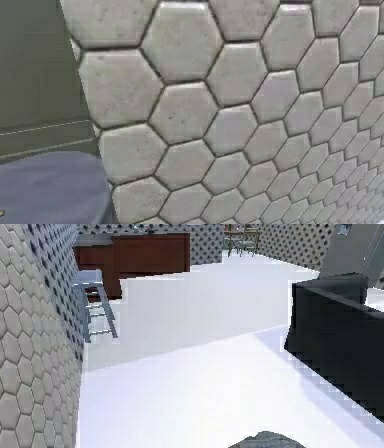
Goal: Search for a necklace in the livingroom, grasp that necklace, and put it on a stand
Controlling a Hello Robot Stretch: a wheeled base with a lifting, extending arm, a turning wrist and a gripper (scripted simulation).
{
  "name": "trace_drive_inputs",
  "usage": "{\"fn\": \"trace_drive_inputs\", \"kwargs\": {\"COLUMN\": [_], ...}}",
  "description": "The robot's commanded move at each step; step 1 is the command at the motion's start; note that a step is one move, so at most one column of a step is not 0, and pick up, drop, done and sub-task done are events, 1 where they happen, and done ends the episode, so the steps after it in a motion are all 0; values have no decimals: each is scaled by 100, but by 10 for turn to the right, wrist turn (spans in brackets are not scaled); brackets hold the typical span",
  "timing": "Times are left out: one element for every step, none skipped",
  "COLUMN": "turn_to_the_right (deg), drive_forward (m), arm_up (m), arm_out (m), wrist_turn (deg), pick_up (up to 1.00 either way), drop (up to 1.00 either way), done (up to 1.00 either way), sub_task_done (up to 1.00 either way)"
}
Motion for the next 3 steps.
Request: {"fn": "trace_drive_inputs", "kwargs": {"turn_to_the_right": [-450, -450, -270], "drive_forward": [0, 0, 0], "arm_up": [0, 0, 0], "arm_out": [0, 0, 0], "wrist_turn": [0, 0, 0], "pick_up": [0, 0, 0], "drop": [0, 0, 0], "done": [0, 0, 0], "sub_task_done": [0, 0, 0]}}
